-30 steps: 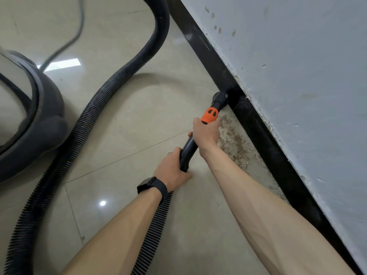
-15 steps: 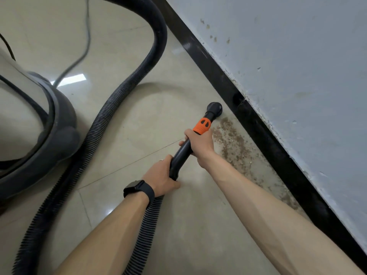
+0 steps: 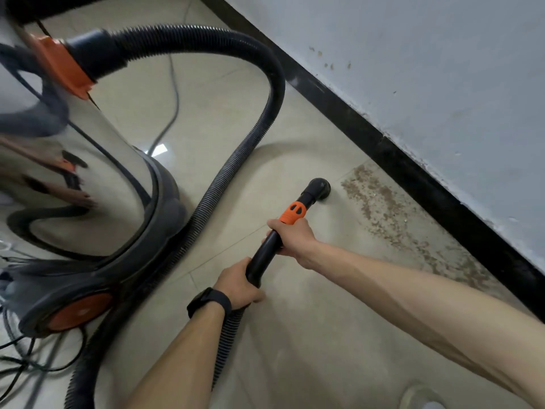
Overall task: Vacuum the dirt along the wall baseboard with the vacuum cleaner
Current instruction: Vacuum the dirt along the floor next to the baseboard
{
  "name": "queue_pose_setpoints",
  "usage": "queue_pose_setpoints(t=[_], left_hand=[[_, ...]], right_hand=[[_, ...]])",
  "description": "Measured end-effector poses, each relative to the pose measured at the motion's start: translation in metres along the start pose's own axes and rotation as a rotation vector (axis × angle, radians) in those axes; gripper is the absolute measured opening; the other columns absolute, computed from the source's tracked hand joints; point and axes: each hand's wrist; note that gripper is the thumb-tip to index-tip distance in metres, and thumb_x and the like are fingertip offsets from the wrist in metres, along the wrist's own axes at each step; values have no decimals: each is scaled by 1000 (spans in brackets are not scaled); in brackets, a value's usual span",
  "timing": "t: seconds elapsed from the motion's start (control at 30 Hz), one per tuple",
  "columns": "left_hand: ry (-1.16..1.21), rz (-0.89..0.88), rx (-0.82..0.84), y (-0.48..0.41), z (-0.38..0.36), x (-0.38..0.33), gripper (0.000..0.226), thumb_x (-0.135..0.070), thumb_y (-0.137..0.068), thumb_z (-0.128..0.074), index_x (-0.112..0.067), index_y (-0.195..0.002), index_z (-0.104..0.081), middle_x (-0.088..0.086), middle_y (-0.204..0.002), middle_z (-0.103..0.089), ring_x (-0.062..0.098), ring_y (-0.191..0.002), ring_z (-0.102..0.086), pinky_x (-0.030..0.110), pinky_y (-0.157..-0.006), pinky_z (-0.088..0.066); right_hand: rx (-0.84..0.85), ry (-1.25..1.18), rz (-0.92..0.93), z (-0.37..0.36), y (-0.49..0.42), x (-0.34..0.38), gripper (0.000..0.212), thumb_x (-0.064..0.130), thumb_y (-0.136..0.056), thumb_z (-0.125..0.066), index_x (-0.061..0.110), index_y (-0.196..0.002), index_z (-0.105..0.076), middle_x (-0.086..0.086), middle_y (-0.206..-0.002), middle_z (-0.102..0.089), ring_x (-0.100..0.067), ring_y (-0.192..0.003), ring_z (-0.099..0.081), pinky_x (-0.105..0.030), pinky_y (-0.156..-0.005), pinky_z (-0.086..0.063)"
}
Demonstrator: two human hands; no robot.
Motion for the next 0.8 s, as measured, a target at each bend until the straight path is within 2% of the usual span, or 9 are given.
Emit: queue_pose_setpoints(t=[0.1,0.2,0.3,0.37,0.5,0.67,0.8], left_hand=[[-6,11,13,6,2,-5,35,-19,-58,-78,-27,-81,-54,-5,-78,-66,10,-69,-64,21,-52,-45],[-19,3,43,8,-1,-15,34,-20,-58,-78,-27,-82,-54,-4,-79,-66,10,-66,-64,19,-47,-42],[-23,-20,56,8,-9,-27,35,-21,-61,-79,-27,-84,-52,-3,-82,-66,12,-69,-64,22,-51,-44],[-11,-32,68,5,-16,-37,36,-23,-64,-79,-26,-86,-51,-3,-84,-65,11,-69,-63,22,-50,-44],[50,-47,83,-1,-28,-57,39,-25,-67,-79,-22,-95,-52,0,-90,-65,15,-76,-65,26,-58,-50],[121,-64,66,-9,-37,-74,37,-23,-68,-77,-21,-94,-51,0,-89,-65,13,-74,-65,23,-55,-48],[142,-87,50,-18,-39,-84,37,-21,-69,-77,-20,-95,-50,3,-90,-67,17,-74,-69,30,-62,-57]], right_hand=[[-26,-4,23,1,8,0,49,17,-91,-72,-2,-129,-48,-22,-110,-71,-37,-103,-74,-55,-84,-63],[-72,22,39,10,13,1,42,17,-92,-69,-1,-124,-50,-23,-113,-72,-36,-101,-74,-53,-82,-64],[-98,38,56,24,13,4,36,18,-91,-68,1,-118,-52,-20,-105,-72,-36,-97,-75,-53,-80,-64],[-120,58,67,32,11,10,39,19,-90,-68,1,-121,-52,-17,-101,-72,-37,-95,-75,-53,-78,-64],[-172,118,102,44,5,24,45,23,-89,-67,4,-125,-47,-19,-108,-72,-37,-93,-75,-54,-77,-64],[-223,178,130,56,-4,35,44,25,-89,-66,5,-124,-46,-17,-105,-72,-35,-90,-75,-53,-78,-64],[-253,212,138,65,-11,46,47,27,-90,-66,4,-126,-47,-17,-110,-70,-37,-92,-74,-51,-77,-65]])
Point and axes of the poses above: each hand's wrist, its own y-axis away from the middle knuckle, its own z-axis out of the back of the hand, x = y × z
